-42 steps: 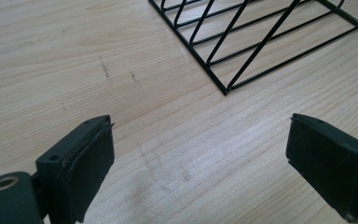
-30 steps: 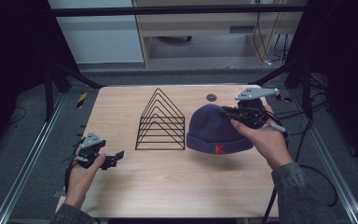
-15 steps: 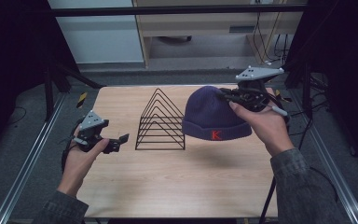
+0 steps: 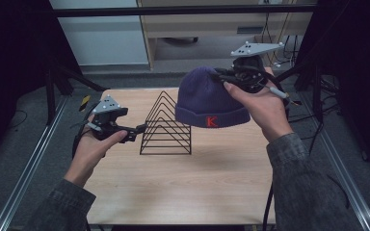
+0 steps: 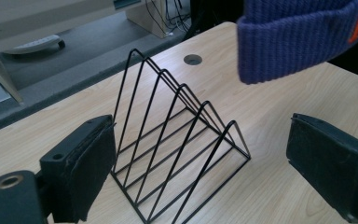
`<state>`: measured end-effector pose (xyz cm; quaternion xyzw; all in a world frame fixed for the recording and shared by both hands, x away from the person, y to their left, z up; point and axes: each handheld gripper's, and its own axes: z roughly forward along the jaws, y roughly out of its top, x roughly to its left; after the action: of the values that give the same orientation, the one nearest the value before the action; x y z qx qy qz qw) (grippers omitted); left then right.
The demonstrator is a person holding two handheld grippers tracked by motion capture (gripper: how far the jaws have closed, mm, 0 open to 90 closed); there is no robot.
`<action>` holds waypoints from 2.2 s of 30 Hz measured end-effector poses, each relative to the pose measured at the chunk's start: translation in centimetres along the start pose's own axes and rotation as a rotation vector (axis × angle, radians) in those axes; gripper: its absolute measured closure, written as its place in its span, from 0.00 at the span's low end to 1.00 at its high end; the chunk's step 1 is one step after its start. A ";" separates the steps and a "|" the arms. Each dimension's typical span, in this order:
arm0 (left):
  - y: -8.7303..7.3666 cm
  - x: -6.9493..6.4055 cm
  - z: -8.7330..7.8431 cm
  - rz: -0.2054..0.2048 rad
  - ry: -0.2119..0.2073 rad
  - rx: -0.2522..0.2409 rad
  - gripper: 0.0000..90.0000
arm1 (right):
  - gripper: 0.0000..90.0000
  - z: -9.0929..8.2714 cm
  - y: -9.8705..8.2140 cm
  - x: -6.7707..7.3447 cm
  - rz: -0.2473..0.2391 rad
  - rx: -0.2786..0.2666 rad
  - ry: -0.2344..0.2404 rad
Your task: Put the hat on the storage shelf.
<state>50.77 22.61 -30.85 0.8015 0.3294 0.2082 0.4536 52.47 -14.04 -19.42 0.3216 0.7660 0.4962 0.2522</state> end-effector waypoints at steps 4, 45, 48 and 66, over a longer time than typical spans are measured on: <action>0.6 -0.2 0.3 0.008 0.001 0.005 0.09 | 0.88 0.7 1.0 0.4 -0.002 -0.010 0.005; 0.7 1.0 1.8 -0.037 -0.070 0.004 0.11 | 0.88 5.5 5.4 6.6 -0.035 -0.044 0.131; 0.6 1.3 2.1 -0.051 -0.088 -0.001 0.10 | 0.87 5.7 5.4 6.9 -0.036 -0.050 0.145; 0.9 1.6 2.2 -0.028 -0.052 -0.018 0.80 | 0.87 6.4 4.6 6.2 -0.025 -0.028 0.131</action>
<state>53.56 22.16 -31.09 0.7978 0.3267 0.1841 0.4721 53.96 -4.18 -18.08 0.2751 0.7778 0.5239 0.2120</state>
